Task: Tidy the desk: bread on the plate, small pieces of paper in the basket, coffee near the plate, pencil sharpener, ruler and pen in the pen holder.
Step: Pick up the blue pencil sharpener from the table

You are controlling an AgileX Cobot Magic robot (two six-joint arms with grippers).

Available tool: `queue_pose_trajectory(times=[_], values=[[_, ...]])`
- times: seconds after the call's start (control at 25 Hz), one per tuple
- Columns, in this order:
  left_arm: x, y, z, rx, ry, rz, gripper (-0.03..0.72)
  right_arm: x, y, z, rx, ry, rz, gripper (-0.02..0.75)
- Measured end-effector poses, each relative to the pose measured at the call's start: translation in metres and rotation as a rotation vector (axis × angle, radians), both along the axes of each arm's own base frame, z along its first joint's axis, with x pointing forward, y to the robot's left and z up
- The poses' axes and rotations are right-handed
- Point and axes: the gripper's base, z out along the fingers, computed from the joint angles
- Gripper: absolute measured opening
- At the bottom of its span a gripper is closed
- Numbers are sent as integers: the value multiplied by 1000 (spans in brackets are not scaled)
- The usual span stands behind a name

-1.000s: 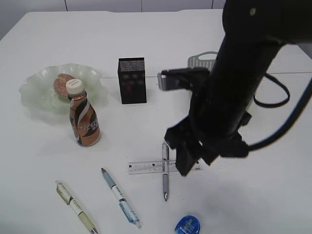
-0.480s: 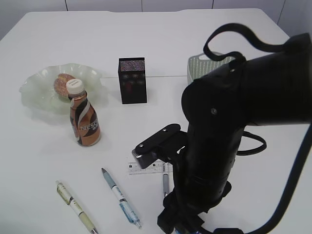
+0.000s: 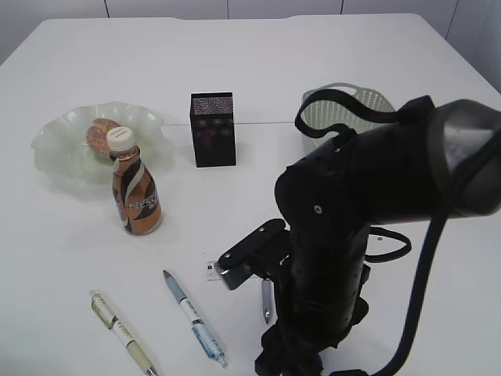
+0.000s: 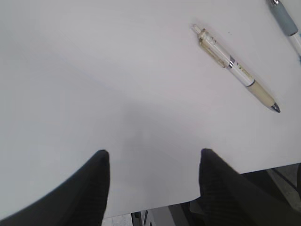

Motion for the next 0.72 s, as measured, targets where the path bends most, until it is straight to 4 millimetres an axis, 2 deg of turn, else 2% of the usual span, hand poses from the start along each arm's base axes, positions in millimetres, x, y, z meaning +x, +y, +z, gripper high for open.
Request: queue_pose_trajectory(times=[0.52,0.72], values=[[1,0,0,1,-7,-1,442,4,3,-3,30,-34,6,513],[1,0,0,1,-16,1,442,4,4,-21,-10,8,6,513]])
